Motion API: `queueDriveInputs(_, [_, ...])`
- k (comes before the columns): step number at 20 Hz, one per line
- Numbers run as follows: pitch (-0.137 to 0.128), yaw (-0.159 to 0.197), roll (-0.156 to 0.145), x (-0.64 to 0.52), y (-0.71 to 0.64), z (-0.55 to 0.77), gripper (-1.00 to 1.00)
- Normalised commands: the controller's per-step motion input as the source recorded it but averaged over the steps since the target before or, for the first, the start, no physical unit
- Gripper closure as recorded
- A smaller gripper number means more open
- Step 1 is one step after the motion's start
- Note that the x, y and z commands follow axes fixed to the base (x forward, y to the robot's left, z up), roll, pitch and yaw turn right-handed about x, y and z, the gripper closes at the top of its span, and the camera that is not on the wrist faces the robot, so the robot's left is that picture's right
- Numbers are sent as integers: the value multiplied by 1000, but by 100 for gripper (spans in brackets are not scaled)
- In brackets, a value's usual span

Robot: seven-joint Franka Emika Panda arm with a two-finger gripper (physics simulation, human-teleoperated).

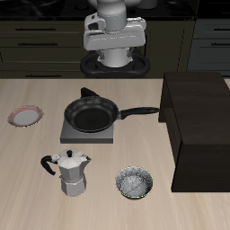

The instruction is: Turn off the stove

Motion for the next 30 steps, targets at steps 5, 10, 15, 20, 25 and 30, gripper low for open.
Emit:
queueDriveInputs(5, [9,27,-31,-101,-271,-187,-100])
queueDriveInputs(10, [5,34,-41,-167,-436,-144,-100])
queueDriveInputs(15, [-13,42,-29,-96,-230,-102,-100])
queueDriveInputs(20, [-18,31,-7,-130,-254,-72,-100])
queueDriveInputs(25, [-26,26,-4,-87,-222,-73,-100])
queueDriveInputs(30, [-37,32,2,-152,-203,-105,-100])
